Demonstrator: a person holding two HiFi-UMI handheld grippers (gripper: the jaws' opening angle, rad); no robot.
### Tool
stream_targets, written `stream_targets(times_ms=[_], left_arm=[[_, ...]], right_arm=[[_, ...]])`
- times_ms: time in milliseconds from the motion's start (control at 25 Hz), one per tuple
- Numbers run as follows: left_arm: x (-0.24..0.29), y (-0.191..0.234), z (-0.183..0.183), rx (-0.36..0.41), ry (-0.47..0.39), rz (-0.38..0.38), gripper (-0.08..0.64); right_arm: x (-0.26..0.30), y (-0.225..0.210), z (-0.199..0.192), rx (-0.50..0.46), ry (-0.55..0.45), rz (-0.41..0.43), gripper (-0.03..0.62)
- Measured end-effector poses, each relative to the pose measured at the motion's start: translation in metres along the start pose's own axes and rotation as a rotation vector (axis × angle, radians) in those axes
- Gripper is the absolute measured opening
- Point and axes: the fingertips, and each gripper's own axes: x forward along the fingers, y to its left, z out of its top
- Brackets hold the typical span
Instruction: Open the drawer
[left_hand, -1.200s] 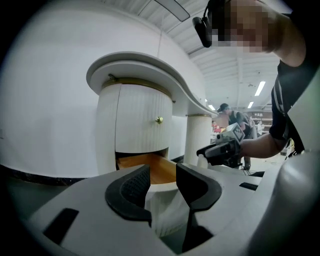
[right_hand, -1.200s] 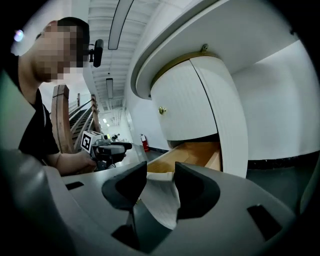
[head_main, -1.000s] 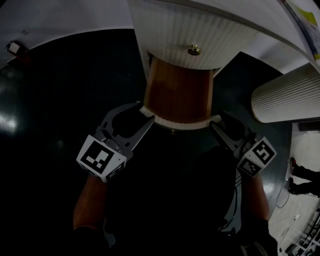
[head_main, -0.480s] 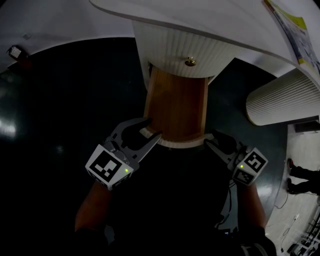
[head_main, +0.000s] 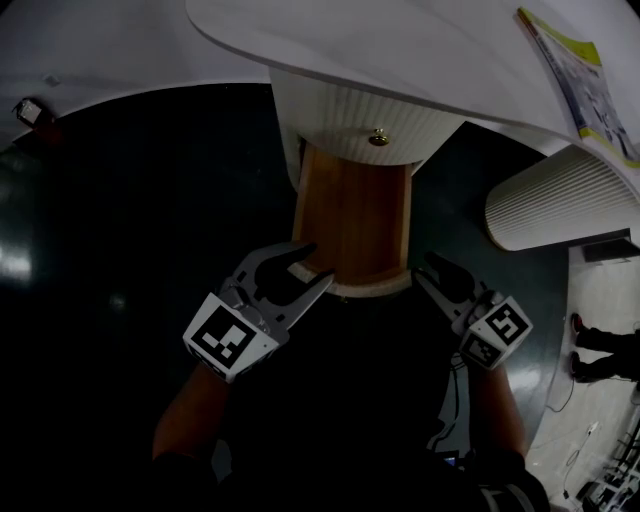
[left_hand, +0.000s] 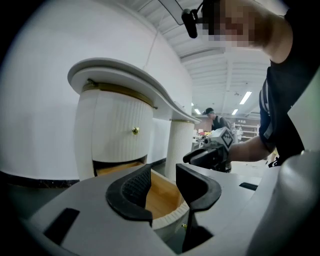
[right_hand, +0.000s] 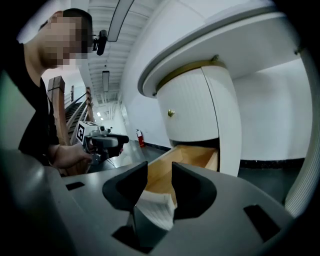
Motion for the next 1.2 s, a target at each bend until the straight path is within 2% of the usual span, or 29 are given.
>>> stream_targets(times_ms=[200, 360, 560, 720, 960, 1200], left_arm=[[-0.030, 0.001, 0.079, -0.010, -0.055, 0.051, 0.156], [-0.055, -0.024, 0.144, 0.025, -0.025, 0.013, 0.114], [-0.081, -0.053, 0.220, -0.052, -0.004, -0.020, 0.062], [-0.097, -0.077, 0.278, -0.096, 0.008, -0.008, 0.031], [-0.120, -0.125, 0.351, -0.186, 0.032, 0.051, 0.014], [-0.154, -0.163, 0.401, -0.146, 0.047, 0.122, 0.014]], right_arm=[[-0.002, 0.044, 0.080, 0.002, -0.057, 0.046, 0.135], [-0.008, 0.097, 0.154, -0.011, -0.069, 0.074, 0.135], [-0.038, 0.147, 0.247, -0.010, -0.052, 0.084, 0.120], [-0.073, 0.178, 0.310, 0.008, -0.055, 0.105, 0.101], [-0.137, 0.220, 0.380, 0.016, -0.094, 0.119, 0.077], [-0.184, 0.259, 0.413, 0.041, -0.151, 0.152, 0.055]])
